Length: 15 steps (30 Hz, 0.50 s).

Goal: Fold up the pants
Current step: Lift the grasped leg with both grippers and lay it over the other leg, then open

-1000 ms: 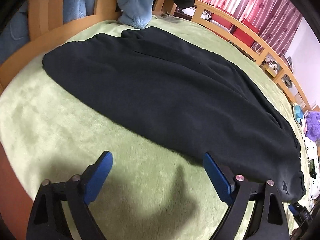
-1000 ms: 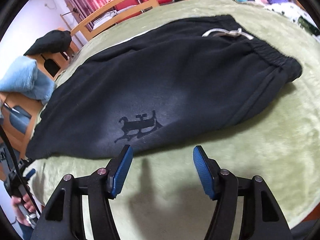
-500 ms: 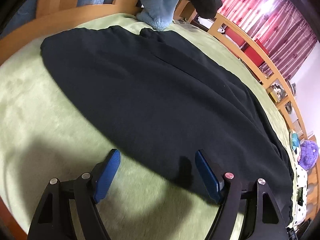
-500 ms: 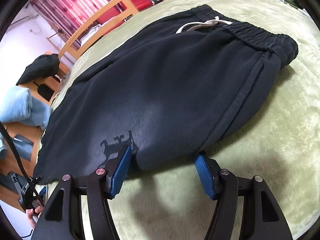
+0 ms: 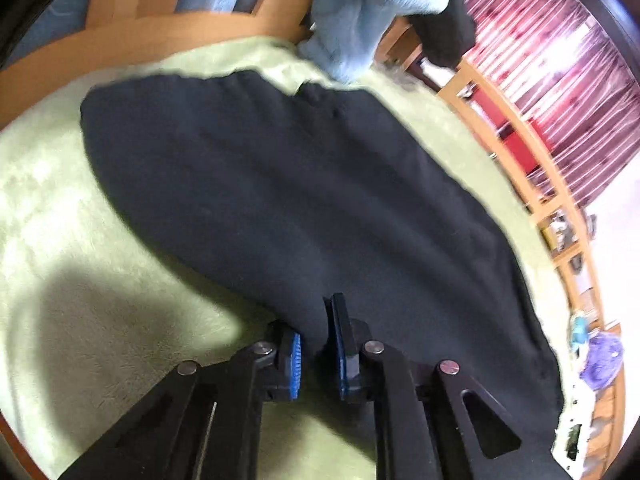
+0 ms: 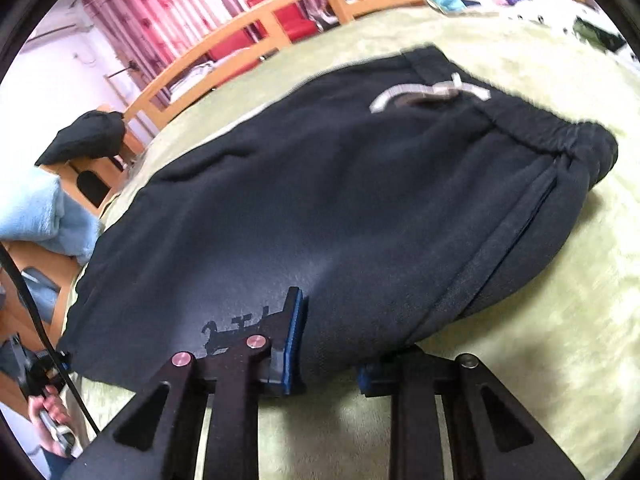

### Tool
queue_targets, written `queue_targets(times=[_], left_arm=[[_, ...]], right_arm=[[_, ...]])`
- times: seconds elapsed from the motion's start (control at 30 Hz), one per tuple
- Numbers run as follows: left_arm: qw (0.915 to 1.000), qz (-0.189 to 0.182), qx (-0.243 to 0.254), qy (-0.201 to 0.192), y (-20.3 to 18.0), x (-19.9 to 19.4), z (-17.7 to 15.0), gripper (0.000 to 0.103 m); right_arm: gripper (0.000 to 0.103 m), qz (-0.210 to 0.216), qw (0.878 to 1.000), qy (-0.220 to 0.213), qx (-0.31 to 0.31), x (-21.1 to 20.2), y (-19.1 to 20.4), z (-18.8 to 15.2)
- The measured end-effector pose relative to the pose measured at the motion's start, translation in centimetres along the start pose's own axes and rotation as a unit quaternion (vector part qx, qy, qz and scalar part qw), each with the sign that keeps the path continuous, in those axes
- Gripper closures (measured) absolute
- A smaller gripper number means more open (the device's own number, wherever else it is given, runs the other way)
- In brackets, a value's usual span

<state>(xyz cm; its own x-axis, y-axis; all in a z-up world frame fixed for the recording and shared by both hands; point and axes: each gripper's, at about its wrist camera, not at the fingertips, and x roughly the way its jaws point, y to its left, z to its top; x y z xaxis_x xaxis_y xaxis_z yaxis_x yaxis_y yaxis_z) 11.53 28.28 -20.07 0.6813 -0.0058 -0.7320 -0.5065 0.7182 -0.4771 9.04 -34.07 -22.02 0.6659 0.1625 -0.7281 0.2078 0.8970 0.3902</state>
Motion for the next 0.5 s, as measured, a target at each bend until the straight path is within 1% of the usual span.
queue_targets(times=[0.07,0.17,0.3,0.4,0.5], left_arm=[[0.9997,0.0,0.021,-0.015,-1.3,-1.8,0.4,0.091],[0.9988,0.002,0.04,-0.028,-3.1,-3.8,1.1,0.091],[0.9974,-0.012,0.057,-0.042,-6.0,-6.3,3.2,0.091],[0.9951,-0.012,0.079,-0.058,-8.7,-7.6,4.8,0.091],[0.9938,-0.012,0.091,-0.064,-10.8,-7.9,6.2,0.091]], right_arm=[[0.082,0.003,1.0,-0.003,-0.014,-1.1,0.6,0.7],[0.082,0.014,1.0,-0.004,-0.026,-3.0,1.0,2.3],[0.083,0.033,0.999,-0.009,-0.033,-5.5,1.7,5.4],[0.084,0.031,0.998,-0.018,-0.051,-7.0,2.8,7.5],[0.084,0.033,0.997,-0.019,-0.06,-7.6,3.6,9.5]])
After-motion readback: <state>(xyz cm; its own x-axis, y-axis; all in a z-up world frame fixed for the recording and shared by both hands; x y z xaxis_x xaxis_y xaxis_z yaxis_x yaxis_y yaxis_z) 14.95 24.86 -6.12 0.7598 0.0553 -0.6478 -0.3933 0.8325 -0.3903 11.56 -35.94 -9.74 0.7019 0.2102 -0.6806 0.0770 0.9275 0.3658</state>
